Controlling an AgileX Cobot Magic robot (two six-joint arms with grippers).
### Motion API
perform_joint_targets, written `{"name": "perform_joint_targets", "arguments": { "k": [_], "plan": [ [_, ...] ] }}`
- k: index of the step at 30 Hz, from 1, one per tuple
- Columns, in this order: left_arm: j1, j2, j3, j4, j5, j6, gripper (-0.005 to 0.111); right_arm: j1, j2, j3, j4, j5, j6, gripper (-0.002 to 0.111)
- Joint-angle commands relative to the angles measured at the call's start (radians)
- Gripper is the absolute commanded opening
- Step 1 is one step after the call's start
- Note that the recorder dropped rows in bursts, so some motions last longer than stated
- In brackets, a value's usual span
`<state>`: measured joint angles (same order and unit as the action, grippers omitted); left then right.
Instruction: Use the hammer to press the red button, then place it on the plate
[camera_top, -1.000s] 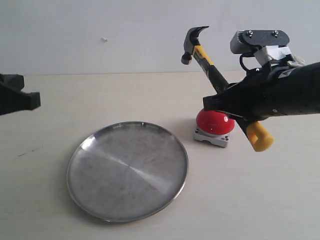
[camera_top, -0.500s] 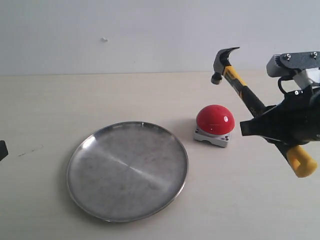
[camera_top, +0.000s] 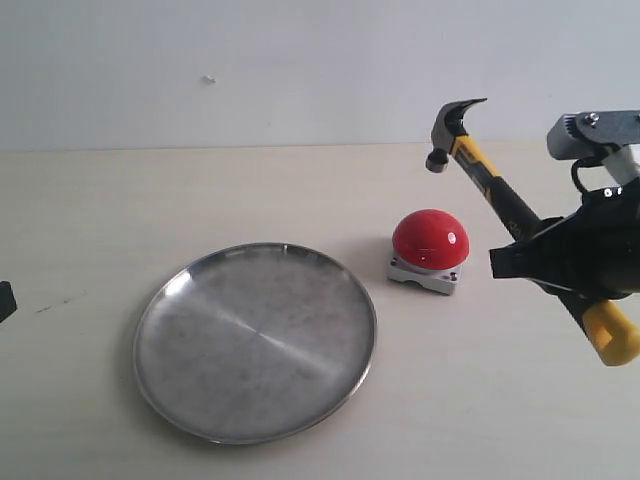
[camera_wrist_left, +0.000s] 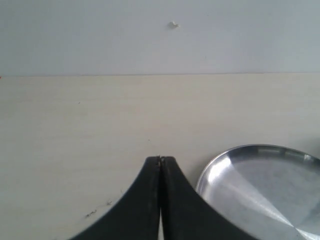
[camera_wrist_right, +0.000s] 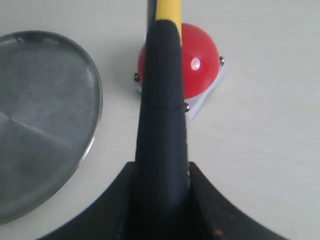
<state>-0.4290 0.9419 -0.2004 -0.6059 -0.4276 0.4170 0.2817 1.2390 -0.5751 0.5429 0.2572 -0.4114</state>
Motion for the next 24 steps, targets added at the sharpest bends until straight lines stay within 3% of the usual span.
{"name": "perform_joint_targets", "arguments": {
  "k": [1,13,24],
  "plan": [
    [-0.005,-0.006,0.005,0.002,-0.013,-0.005,0.0,-0.006,-0.061,-0.008,0.005,-0.016,0.021,0.0],
    [-0.005,-0.006,0.005,0.002,-0.013,-0.005,0.0,-0.003,-0.034,0.059,0.007,-0.097,0.049,0.0],
    [-0.005,-0.006,0.005,0.002,-0.013,-0.005,0.0,-0.003,-0.125,-0.12,0.008,0.013,0.049,0.0]
  ]
}}
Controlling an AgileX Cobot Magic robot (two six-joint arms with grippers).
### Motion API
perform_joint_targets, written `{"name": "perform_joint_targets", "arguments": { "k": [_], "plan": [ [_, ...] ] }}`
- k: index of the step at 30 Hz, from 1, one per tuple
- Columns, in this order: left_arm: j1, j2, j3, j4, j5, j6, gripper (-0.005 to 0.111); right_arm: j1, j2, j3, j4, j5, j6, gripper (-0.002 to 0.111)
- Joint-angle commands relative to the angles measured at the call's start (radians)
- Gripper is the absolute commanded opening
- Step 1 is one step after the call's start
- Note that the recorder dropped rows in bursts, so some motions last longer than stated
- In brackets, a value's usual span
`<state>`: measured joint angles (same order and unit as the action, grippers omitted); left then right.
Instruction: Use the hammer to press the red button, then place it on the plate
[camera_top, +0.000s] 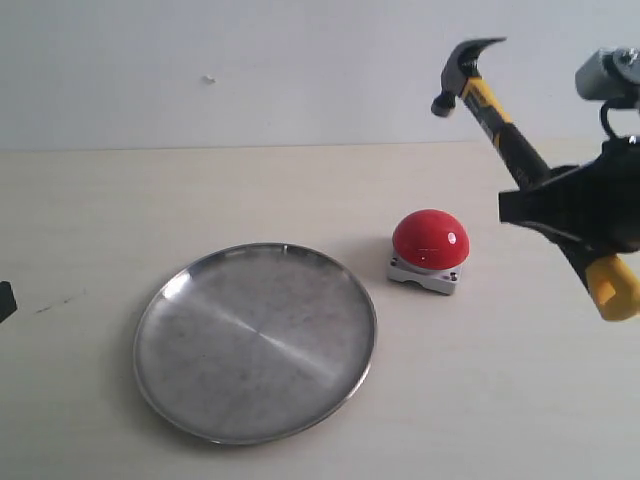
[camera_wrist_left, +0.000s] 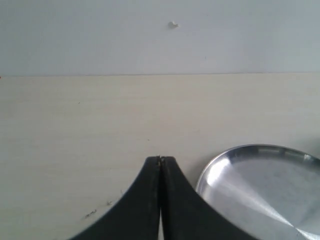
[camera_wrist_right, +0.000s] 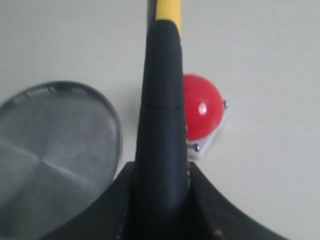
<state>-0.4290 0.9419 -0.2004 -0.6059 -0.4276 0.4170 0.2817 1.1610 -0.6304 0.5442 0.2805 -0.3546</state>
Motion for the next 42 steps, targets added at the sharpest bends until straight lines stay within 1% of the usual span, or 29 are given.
{"name": "perform_joint_targets", "arguments": {
  "k": [1,6,12,15,17,21,26,27,30,32,34,36,37,39,40,42],
  "plan": [
    [-0.005,-0.006,0.005,0.002,-0.013,-0.005,0.0,-0.003,-0.048,-0.064,0.007,-0.006,-0.008,0.0],
    [-0.005,-0.006,0.005,0.002,-0.013,-0.005,0.0,-0.003,0.009,-0.031,-0.004,-0.006,-0.008,0.0],
    [-0.005,-0.006,0.005,0.002,-0.013,-0.005,0.0,-0.003,0.218,0.081,0.038,-0.131,-0.018,0.0],
    [-0.005,-0.006,0.005,0.002,-0.013,-0.005,0.0,-0.003,0.318,0.093,0.038,-0.189,-0.039,0.0],
    [-0.005,-0.006,0.005,0.002,-0.013,-0.005,0.0,-0.003,0.325,0.091,0.047,-0.212,-0.039,0.0],
    [-0.005,-0.006,0.005,0.0,-0.013,-0.005,0.0,-0.003,0.217,0.089,0.06,-0.281,-0.041,0.0],
    [-0.005,-0.006,0.005,0.0,-0.013,-0.005,0.0,-0.003,0.042,0.068,0.06,-0.291,-0.043,0.0],
    [-0.005,-0.006,0.005,0.0,-0.013,-0.005,0.0,-0.003,-0.027,0.058,0.06,-0.298,-0.043,0.0],
    [-0.005,-0.006,0.005,0.002,-0.013,-0.005,0.0,-0.003,-0.125,0.041,0.06,-0.274,-0.04,0.0],
    [-0.005,-0.006,0.005,0.002,-0.013,-0.005,0.0,0.025,-0.162,0.042,0.06,-0.281,-0.036,0.0],
    [-0.005,-0.006,0.005,0.002,-0.013,-0.005,0.0,0.096,-0.169,0.042,0.06,-0.299,-0.036,0.0],
    [-0.005,-0.006,0.005,0.002,-0.013,-0.005,0.0,0.23,-0.169,0.042,0.06,-0.385,-0.033,0.0],
    [-0.005,-0.006,0.005,0.002,-0.013,-0.005,0.0,0.279,-0.163,0.042,0.06,-0.424,-0.031,0.0],
    [-0.005,-0.006,0.005,0.002,-0.013,-0.005,0.0,0.399,-0.13,0.042,0.048,-0.552,0.023,0.0],
    [-0.005,-0.006,0.005,0.002,-0.013,-0.005,0.0,0.45,-0.095,0.042,0.012,-0.619,0.059,0.0],
    [-0.005,-0.006,0.005,0.002,-0.013,-0.005,0.0,0.505,-0.008,0.042,-0.086,-0.712,0.178,0.0]
  ]
}}
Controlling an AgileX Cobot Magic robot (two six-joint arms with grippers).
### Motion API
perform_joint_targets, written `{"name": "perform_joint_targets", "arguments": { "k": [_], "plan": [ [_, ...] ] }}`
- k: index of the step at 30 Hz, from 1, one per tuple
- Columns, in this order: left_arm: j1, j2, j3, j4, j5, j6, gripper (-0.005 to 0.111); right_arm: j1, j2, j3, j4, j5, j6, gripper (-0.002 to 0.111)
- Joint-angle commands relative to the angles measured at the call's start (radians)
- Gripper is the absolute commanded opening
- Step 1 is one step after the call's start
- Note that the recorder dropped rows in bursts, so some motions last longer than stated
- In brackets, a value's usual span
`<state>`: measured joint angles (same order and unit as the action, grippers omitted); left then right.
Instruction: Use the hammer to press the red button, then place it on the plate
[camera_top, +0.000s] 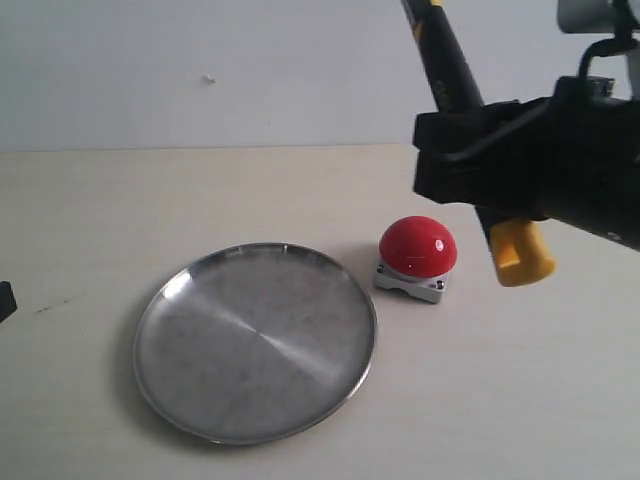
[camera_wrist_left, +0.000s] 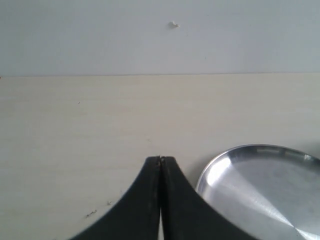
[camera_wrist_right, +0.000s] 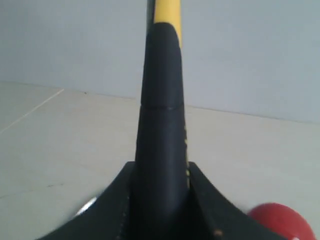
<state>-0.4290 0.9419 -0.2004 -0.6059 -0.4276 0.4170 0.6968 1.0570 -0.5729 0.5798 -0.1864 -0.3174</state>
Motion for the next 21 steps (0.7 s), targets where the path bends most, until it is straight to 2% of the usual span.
{"name": "perform_joint_targets", "arguments": {
  "k": [1,6,9,16,21],
  "plan": [
    [-0.005,-0.006,0.005,0.002,-0.013,-0.005,0.0,0.099,0.133,-0.016,-0.159,-0.277,0.202,0.0],
    [-0.005,-0.006,0.005,0.002,-0.013,-0.005,0.0,0.106,0.329,-0.016,-0.428,-0.472,0.616,0.0],
    [-0.005,-0.006,0.005,0.002,-0.013,-0.005,0.0,0.106,0.446,-0.031,-0.516,-0.605,0.818,0.0],
    [-0.005,-0.006,0.005,0.002,-0.013,-0.005,0.0,0.106,0.684,-0.158,-0.524,-0.587,0.956,0.0],
    [-0.005,-0.006,0.005,0.002,-0.013,-0.005,0.0,0.106,0.788,-0.215,-0.656,-0.561,1.114,0.0]
  ]
}}
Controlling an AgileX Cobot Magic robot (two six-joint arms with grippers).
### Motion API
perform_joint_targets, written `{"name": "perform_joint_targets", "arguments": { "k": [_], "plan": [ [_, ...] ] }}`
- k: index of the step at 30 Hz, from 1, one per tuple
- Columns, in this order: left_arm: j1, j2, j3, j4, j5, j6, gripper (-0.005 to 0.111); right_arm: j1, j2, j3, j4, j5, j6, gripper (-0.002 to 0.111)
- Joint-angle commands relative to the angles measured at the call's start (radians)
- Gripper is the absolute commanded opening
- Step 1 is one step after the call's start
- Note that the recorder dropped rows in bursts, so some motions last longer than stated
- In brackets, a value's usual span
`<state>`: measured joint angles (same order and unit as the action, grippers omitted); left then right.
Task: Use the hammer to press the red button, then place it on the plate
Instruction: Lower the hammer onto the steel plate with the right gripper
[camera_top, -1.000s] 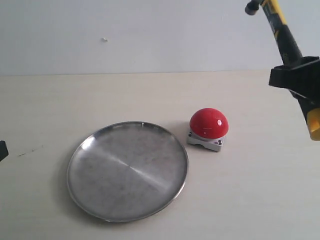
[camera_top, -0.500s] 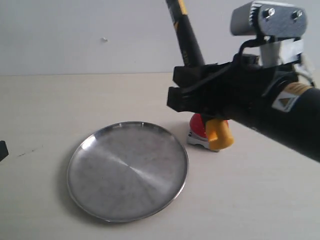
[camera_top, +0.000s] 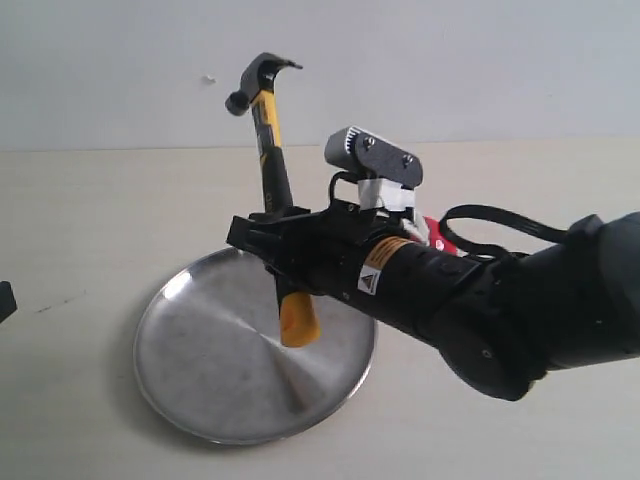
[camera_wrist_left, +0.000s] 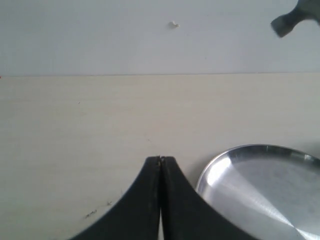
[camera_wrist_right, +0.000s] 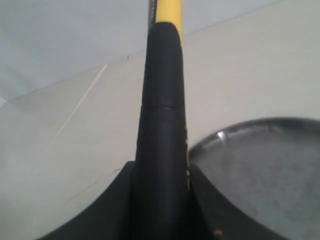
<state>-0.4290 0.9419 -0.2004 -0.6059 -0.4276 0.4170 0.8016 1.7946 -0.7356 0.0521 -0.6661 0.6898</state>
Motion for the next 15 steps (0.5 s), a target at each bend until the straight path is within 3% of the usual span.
{"name": "perform_joint_targets", "arguments": {
  "k": [1,15],
  "plan": [
    [-0.005,-0.006,0.005,0.002,-0.013,-0.005,0.0,0.001,0.071,-0.061,-0.165,-0.086,0.151,0.0],
    [-0.005,-0.006,0.005,0.001,-0.013,-0.005,0.0,0.001,0.214,-0.089,-0.208,-0.041,0.225,0.0]
  ]
}}
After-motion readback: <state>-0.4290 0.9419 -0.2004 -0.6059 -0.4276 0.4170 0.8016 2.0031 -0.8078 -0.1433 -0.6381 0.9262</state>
